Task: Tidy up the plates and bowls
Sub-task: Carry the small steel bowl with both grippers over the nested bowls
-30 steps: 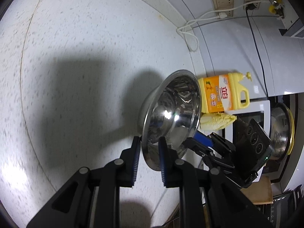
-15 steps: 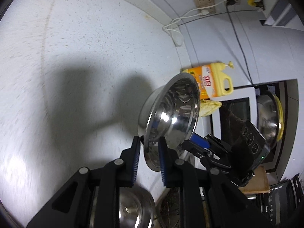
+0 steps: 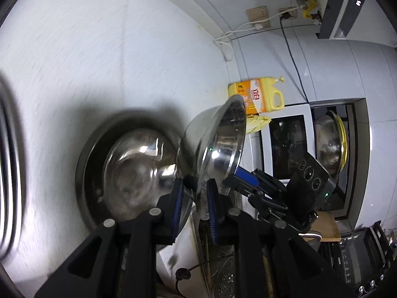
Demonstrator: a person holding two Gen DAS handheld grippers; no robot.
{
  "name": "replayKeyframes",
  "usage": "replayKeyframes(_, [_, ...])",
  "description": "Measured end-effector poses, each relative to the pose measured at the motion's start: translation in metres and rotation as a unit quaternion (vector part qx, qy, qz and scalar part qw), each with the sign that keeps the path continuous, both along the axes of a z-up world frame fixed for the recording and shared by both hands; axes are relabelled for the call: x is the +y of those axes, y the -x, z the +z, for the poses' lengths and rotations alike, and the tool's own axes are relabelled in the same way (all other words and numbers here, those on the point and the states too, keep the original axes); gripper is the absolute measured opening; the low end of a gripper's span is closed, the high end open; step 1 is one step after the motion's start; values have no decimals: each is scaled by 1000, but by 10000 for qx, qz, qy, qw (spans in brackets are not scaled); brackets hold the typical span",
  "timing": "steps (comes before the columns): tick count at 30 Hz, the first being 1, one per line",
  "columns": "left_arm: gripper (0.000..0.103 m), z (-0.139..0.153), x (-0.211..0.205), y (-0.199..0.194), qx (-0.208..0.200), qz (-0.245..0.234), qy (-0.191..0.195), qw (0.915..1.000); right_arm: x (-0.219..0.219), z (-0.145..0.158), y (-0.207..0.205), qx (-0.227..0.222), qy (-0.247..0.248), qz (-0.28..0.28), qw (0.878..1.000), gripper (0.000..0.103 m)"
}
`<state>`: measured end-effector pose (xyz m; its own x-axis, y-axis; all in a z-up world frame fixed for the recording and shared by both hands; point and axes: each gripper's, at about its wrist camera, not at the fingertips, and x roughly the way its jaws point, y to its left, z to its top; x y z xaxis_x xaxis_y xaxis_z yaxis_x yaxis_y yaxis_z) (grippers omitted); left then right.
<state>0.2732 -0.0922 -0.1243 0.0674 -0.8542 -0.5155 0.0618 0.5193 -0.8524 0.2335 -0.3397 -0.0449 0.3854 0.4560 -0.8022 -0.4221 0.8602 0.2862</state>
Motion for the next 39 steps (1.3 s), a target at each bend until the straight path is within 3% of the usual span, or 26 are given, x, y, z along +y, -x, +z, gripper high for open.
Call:
replayKeyframes(5, [17, -32, 10, 20, 335, 231, -59, 9992, 11, -21, 1, 321, -51, 92, 9994, 20])
replayKeyframes(10, [17, -44, 15, 33, 310, 396, -312, 9982, 22, -33, -5, 485, -52, 229, 9985, 21])
replayKeyframes(13, [17, -43, 18, 35, 197, 408, -459, 9979, 28, -35, 2, 499, -111, 277, 9983, 21])
replayKeyframes(17, [17, -36, 14, 34, -138, 375, -1033, 9938, 31, -39, 9, 497, 66, 261, 9984, 22])
replayKeyframes(22, [17, -28, 15, 39, -470, 414, -1385, 9884, 21, -34, 17, 445, 122, 115, 9989, 23])
replayKeyframes(25, [17, -17, 18, 45, -683, 455, -1503, 9852, 15, -29, 21, 376, 119, 73, 9992, 30])
replayKeyframes(31, [23, 24, 24, 64, -1425, 638, -1842, 9704, 3, -14, 34, 133, 181, -79, 9997, 36])
replayKeyframes(32, [26, 32, 26, 68, -1595, 661, -1900, 9665, 2, -11, 38, 41, 261, -97, 9996, 39])
replayKeyframes(34, [45, 44, 26, 75, -1840, 673, -2016, 9597, 6, -7, 44, -53, 303, -108, 9995, 42])
replayKeyframes(38, [48, 62, 29, 91, -2315, 696, -2192, 9453, 6, -3, 57, -197, 540, -177, 9982, 47])
replayKeyframes(39, [54, 63, 29, 94, -2353, 701, -2230, 9434, 7, -4, 59, -215, 564, -196, 9980, 47])
